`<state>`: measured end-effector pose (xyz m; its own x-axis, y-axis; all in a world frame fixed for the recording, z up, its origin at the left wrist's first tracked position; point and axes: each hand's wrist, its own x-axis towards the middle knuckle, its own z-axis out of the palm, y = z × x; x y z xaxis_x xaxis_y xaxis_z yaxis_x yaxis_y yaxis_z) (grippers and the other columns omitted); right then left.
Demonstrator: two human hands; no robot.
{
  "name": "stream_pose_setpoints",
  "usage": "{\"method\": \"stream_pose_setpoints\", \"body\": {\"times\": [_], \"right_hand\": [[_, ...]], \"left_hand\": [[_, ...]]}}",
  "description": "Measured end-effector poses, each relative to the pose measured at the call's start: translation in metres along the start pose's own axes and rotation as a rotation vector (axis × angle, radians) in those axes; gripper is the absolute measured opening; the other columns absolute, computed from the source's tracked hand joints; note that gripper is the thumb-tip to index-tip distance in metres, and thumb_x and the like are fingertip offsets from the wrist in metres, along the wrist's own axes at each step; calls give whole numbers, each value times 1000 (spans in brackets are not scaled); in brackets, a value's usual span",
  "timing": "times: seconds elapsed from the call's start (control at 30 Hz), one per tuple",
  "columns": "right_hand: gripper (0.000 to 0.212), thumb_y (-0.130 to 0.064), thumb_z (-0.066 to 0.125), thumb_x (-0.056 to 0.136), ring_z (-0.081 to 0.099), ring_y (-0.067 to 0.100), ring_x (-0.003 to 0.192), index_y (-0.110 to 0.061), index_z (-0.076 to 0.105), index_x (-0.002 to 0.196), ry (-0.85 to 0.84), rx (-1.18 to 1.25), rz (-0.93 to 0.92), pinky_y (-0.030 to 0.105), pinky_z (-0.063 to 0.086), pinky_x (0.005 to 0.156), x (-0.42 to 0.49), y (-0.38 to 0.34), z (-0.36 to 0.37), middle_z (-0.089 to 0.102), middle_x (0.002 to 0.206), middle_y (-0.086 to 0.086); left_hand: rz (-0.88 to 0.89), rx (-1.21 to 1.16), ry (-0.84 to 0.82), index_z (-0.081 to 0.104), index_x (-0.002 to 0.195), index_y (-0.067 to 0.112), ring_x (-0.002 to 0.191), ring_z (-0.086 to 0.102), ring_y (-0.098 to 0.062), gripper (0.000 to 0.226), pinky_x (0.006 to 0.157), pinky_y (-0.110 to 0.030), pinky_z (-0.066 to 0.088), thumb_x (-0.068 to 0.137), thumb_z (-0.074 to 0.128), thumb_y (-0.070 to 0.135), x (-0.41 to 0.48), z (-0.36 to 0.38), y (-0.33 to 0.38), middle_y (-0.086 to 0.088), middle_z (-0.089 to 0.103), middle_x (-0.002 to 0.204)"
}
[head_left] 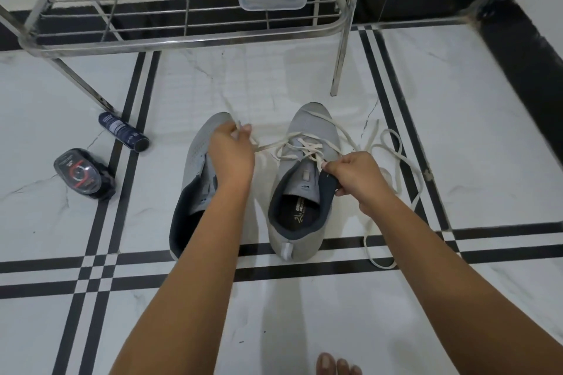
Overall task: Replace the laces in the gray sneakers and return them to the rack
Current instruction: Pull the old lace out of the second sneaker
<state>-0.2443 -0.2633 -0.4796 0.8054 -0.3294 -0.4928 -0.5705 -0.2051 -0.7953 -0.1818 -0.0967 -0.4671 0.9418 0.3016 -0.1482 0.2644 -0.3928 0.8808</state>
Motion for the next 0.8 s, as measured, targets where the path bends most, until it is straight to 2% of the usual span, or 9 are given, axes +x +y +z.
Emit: {"method": "stream_pose_setpoints", "body": {"times": [0.03,0.1,0.23,0.3,0.37,0.43,0.57,0.67,0.8], "right_hand": [[9,-7,60,84,46,17,63,1,62,84,12,-111,-60,25,50,53,0,-3,1,50,79,13],[7,-5,60,83,47,17,71,-6,56,89,95,-359,-232,21,48,64,1,-12,6,47,93,12],[24,-13,65,82,51,26,104,-14,65,106,25,-766,-400,32,46,83,16,-25,17,44,118,9],[25,-18,64,84,49,30,108,-13,66,108,10,-932,-422,36,46,83,23,-26,24,45,121,10],[22,-19,60,86,49,30,106,-10,66,105,8,-1050,-500,33,42,74,27,-29,32,47,119,10],[18,-16,57,87,50,31,102,-5,64,99,18,-1039,-559,33,40,70,30,-32,28,49,114,11],[22,-12,55,87,53,35,98,6,60,98,114,-833,-416,35,44,80,34,-30,0,47,113,20],[33,-10,57,82,41,32,115,-7,55,115,20,-950,-396,37,35,93,22,-32,8,41,124,12],[31,-26,56,85,35,30,120,-13,59,113,-25,-1223,-566,39,28,93,15,-40,27,43,124,6]], "left_hand": [[-16,60,-35,46,131,0,127,45,-25,49,97,-16,36,90,59,24,-1,-2,0,-14,48,135],[52,136,-85,26,144,2,139,27,-23,69,104,-17,20,89,62,24,-15,1,2,-12,28,150],[199,244,-329,55,125,8,115,53,-17,38,81,-12,33,90,58,24,-46,15,-12,-4,60,122],[187,279,-403,60,119,8,108,57,-19,30,76,-13,34,92,55,18,-51,20,-19,-7,64,113],[173,228,-369,64,113,7,102,60,-21,25,78,-18,39,93,52,15,-51,22,-21,-11,67,107],[98,136,-288,67,107,6,95,62,-23,23,79,-28,46,93,51,17,-48,20,-23,-11,69,99],[-36,16,-245,68,104,10,84,61,-21,23,73,-31,47,91,54,22,-39,18,-29,-8,69,90],[-2,46,-269,69,95,10,76,59,-20,21,69,-35,48,91,55,25,-43,25,-29,-11,69,84],[-6,30,-285,68,84,7,69,55,-18,22,62,-32,43,91,56,24,-45,28,-29,-6,64,71]]}}
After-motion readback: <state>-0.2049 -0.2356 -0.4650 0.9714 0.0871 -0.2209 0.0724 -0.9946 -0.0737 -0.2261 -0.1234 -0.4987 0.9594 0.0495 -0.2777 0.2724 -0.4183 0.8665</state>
